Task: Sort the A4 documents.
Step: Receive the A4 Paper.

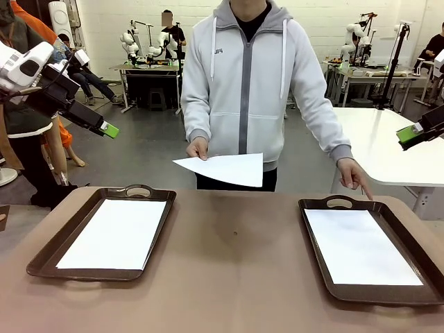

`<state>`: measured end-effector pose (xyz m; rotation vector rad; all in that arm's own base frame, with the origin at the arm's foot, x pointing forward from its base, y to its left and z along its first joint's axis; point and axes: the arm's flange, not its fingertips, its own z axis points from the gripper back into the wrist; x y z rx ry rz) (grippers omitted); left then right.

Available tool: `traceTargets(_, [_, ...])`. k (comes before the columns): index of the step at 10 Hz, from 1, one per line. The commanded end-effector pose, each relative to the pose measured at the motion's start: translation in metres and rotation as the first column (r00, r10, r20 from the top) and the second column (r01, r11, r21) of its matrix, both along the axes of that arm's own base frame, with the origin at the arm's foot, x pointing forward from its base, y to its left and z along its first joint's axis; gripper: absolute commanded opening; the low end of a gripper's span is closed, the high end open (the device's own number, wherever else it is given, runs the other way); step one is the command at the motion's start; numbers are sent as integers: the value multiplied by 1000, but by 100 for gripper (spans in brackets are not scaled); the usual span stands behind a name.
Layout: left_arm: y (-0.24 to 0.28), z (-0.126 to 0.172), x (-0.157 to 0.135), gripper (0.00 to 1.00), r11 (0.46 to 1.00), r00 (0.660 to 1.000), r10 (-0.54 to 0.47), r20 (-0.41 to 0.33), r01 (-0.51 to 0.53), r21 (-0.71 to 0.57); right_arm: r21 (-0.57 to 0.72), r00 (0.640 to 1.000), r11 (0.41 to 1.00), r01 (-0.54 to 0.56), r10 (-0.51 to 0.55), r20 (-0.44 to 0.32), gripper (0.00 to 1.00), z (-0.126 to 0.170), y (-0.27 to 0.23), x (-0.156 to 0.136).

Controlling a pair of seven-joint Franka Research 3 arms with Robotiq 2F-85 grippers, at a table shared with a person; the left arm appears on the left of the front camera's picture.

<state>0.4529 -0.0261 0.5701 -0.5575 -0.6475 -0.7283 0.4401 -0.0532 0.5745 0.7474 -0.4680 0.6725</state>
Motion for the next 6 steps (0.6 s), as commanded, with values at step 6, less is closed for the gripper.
traceTargets(6, [0,0,0,100,1000,1000,-16,8,16,13,106,992,989,103,-95,-84,100,-29,11,25])
